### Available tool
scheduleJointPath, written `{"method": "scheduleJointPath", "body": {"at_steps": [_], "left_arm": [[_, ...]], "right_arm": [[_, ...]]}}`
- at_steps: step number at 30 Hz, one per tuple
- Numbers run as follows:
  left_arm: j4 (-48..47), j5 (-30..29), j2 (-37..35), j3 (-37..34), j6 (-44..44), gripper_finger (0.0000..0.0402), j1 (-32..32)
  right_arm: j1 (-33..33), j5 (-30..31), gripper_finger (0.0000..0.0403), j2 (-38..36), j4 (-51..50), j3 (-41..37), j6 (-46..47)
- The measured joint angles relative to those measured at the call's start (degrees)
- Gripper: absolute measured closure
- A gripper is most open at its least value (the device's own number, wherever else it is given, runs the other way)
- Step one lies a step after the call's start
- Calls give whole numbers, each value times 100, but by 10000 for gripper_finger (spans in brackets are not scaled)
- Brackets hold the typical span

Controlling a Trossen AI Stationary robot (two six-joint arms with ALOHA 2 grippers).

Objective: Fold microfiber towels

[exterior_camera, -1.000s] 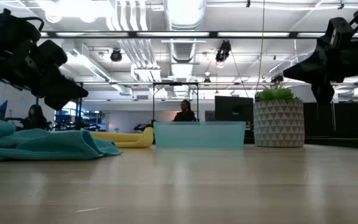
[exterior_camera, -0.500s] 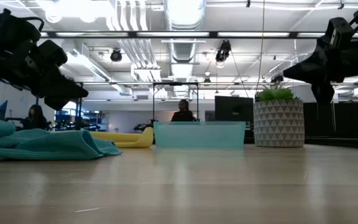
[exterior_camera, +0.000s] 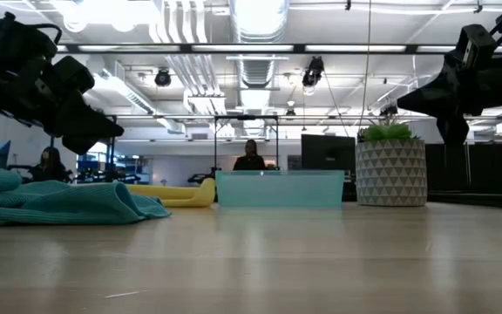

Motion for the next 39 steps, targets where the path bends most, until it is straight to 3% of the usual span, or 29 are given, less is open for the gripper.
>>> {"method": "scheduleJointPath", "body": {"at_steps": [21, 23, 27, 29, 34, 39], "left_arm": [[0, 2, 0, 0, 0, 402, 0], [-1, 0, 0, 0, 0, 402, -2], [0, 2, 0, 0, 0, 402, 0], [0, 0, 0, 0, 0, 402, -1], [0, 1, 0, 0, 0, 402, -1], [-10, 0, 0, 0, 2, 402, -2]], "right_arm": [[0, 6, 394, -1, 15, -1, 8], [0, -14, 394, 0, 126, -2, 586], [0, -21, 394, -2, 609, -2, 3346], [0, 237, 394, 4, 812, -2, 4290], [-2, 828, 394, 59, 1226, -2, 5043], [25, 120, 394, 241, 2478, -4, 4995]]}}
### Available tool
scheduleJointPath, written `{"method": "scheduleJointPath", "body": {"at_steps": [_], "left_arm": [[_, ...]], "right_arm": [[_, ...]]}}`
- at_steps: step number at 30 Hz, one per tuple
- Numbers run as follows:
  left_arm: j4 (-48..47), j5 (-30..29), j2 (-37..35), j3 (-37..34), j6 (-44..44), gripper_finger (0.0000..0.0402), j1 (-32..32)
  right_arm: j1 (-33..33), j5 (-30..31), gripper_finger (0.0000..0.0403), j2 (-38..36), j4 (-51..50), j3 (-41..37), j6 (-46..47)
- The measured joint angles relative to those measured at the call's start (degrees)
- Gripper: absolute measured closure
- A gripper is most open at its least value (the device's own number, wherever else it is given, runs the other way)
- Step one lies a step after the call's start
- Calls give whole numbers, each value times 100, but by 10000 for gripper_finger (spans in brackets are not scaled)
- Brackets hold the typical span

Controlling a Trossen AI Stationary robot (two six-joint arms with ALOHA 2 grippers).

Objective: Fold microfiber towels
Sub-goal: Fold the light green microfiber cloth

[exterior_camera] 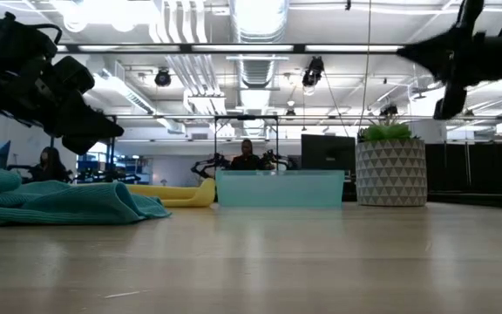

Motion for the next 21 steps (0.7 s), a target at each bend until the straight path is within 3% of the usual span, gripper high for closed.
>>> {"method": "scheduleJointPath", "body": {"at_steps": [5, 12, 14, 17, 19, 21], "left_arm": [[0, 0, 0, 0, -2, 402, 1], [2, 0, 0, 0, -2, 402, 1], [2, 2, 0, 0, -2, 402, 2], [16, -45, 0, 0, 403, 402, 0], [33, -114, 0, 0, 1059, 402, 2], [41, -116, 0, 0, 1363, 402, 0]], "right_arm": [[152, -123, 394, 367, 1509, 263, -467], [162, -24, 394, 1166, 1673, 1572, -2674], [163, 387, 394, 1436, 1669, 2044, -3563], [161, 925, 394, 1899, 1695, 2742, -4105], [163, 476, 394, 2352, 1690, 3192, -4311], [182, -572, 394, 2893, 1673, 3629, -4486]]}}
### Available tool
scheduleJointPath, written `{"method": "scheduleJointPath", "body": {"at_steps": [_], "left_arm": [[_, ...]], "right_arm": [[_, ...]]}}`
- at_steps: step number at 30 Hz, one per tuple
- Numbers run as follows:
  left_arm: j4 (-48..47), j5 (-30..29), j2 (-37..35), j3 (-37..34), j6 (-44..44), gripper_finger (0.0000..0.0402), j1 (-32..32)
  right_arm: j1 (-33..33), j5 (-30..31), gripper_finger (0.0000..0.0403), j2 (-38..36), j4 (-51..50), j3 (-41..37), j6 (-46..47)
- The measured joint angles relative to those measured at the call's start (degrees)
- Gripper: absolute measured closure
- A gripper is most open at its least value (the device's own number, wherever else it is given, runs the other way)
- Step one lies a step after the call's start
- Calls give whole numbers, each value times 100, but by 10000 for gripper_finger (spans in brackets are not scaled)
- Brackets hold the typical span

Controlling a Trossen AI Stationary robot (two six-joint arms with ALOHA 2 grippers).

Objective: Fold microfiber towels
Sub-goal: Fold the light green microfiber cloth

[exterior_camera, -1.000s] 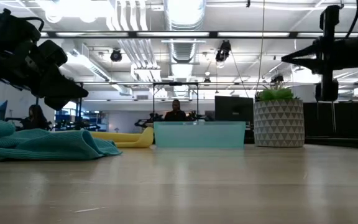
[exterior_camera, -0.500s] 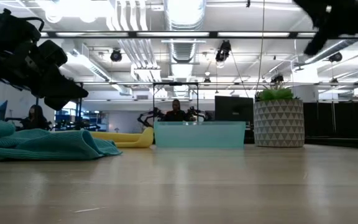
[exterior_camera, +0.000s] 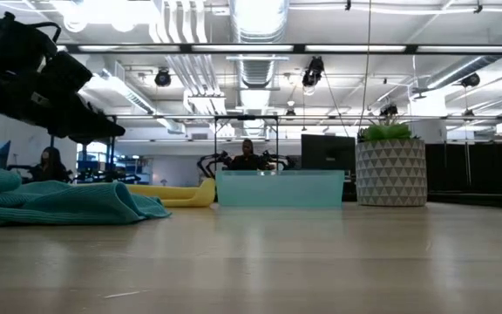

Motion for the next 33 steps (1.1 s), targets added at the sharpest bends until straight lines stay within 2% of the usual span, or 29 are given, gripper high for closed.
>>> {"method": "scheduleJointPath", "body": {"at_steps": [2, 4, 5, 7, 9, 13, 16, 20, 24, 27, 30, 33], "left_arm": [[52, -1, 0, 0, -14, 402, 0], [367, 0, 0, 0, -103, 402, 1], [600, 7, 0, 4, -420, 402, 1], [1123, 111, 0, 23, -1716, 402, 0], [1890, 150, -2, 50, -3345, 402, 5], [4189, -240, 72, 79, -5812, 402, 7], [5880, -635, 154, 88, -6830, 402, 7], [7139, -1275, 205, 223, -7277, 402, 7], [7521, -1319, 130, 347, -7395, 402, 4], [7699, -1509, 51, 477, -7478, 402, 4], [7638, -1526, 37, 654, -7142, 402, 4], [7362, -1396, 162, 983, -6958, 402, 5]], "right_arm": [[102, -913, 394, 660, -1, 458, 17], [280, -1221, 394, 1371, 2, 937, 68], [369, -1231, 394, 1741, -26, 1172, 55], [492, -1235, 394, 2463, -173, 1658, 13], [547, -1551, 394, 3081, -468, 2163, 167], [519, -3452, 394, 4189, -1287, 3255, 1124], [527, -4495, 394, 4875, -1458, 3973, 1842], [569, -4968, 394, 5503, -1431, 4813, 2171], [568, -5332, 394, 5848, -1483, 5382, 2222], [566, -5485, 394, 5903, -1626, 5505, 2453], [568, -5573, 394, 5802, -2350, 5516, 2436], [596, -5574, 394, 5643, -3734, 5516, 2230]]}}
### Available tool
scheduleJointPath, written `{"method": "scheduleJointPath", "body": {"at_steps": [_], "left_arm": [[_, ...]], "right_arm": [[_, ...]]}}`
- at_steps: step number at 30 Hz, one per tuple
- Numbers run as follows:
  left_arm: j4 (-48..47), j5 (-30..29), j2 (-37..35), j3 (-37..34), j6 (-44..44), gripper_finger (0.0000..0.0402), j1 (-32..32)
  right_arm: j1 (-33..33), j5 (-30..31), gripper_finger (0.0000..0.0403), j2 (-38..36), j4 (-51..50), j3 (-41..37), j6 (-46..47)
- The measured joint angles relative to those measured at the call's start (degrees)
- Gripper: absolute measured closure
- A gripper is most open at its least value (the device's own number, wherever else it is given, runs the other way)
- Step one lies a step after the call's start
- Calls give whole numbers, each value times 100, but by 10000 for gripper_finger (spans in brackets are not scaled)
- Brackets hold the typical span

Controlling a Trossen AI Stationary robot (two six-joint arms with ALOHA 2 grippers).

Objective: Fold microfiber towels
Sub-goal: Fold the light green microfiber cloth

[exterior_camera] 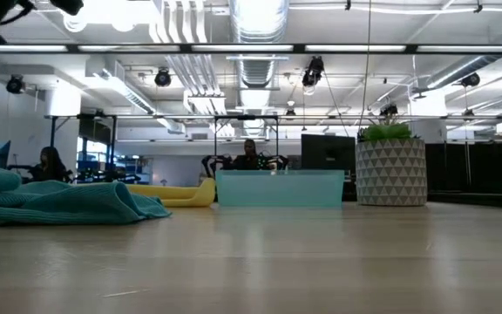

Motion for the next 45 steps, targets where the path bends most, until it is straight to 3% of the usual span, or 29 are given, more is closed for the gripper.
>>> {"method": "scheduleJointPath", "body": {"at_steps": [3, 9, 13, 16, 21, 24, 26, 29, 32, 35, 40, 45], "left_arm": [[-806, 669, 268, 512, 15, 402, -1], [-3109, 2968, 947, 2181, 372, 402, -8], [-4777, 4402, 1450, 3296, 820, 402, -67], [-6290, 4786, 1793, 3942, 1268, 402, -232], [-8982, 4533, 2220, 4737, 2406, 402, -905], [-10451, 3527, 2633, 5011, 3125, 402, -1616], [-10932, 2823, 2885, 5094, 3497, 402, -2154], [-11152, 1956, 3224, 5099, 3656, 402, -2862], [-11063, 1499, 3559, 5093, 3648, 402, -3265], [-10856, 1460, 3825, 5106, 3637, 402, -3396], [-10775, 1446, 4130, 5108, 3484, 402, -3411], [-10753, 1446, 4334, 5108, 3482, 402, -3411]], "right_arm": [[117, 18, 394, -129, -1759, 20, -376], [572, 385, 394, -352, -4895, 22, -1781], [1031, 1665, 394, -475, -6926, 9, -2976], [1458, 2798, 394, -606, -8028, -16, -3521], [2127, 3924, 394, -819, -8476, -189, -3712], [2401, 4095, 394, -1059, -8468, -565, -3369], [2541, 4090, 394, -1288, -8429, -982, -2984], [2677, 4032, 394, -1824, -7864, -1801, -2341], [2728, 3895, 394, -2546, -6731, -2761, -1786], [2721, 3896, 394, -3253, -6046, -3641, -1510], [2683, 3991, 388, -3965, -6169, -4679, -1409], [2685, 3903, 339, -4128, -6171, -5232, -1662]]}}
